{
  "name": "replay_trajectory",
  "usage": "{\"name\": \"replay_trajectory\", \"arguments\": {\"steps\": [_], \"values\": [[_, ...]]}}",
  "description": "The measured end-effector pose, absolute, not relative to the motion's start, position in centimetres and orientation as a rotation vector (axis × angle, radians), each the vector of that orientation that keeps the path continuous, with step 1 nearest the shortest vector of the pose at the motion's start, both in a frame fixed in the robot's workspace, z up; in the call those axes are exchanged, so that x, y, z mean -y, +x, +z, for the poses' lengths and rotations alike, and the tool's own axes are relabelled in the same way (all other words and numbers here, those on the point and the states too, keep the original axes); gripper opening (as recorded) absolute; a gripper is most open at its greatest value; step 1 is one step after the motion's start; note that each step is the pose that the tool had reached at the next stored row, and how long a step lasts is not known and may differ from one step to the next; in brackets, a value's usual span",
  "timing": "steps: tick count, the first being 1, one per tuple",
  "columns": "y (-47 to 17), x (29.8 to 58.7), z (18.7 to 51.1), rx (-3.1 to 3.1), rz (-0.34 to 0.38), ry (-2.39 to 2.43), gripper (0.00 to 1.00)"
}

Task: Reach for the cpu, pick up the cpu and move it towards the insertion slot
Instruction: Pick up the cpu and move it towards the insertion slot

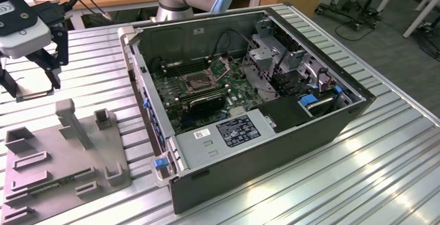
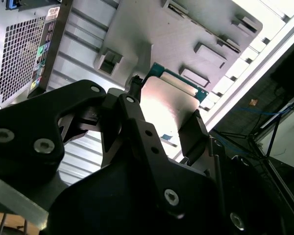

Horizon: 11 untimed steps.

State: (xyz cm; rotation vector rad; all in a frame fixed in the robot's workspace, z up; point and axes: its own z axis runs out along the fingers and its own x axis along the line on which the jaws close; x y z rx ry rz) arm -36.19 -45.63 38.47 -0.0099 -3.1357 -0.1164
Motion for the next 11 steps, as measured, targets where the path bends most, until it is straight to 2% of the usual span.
{"name": "replay_trajectory", "arguments": {"steps": [11], "values": [[-35.94,45.58,38.57,3.136,-0.111,-0.010,0.55]]}}
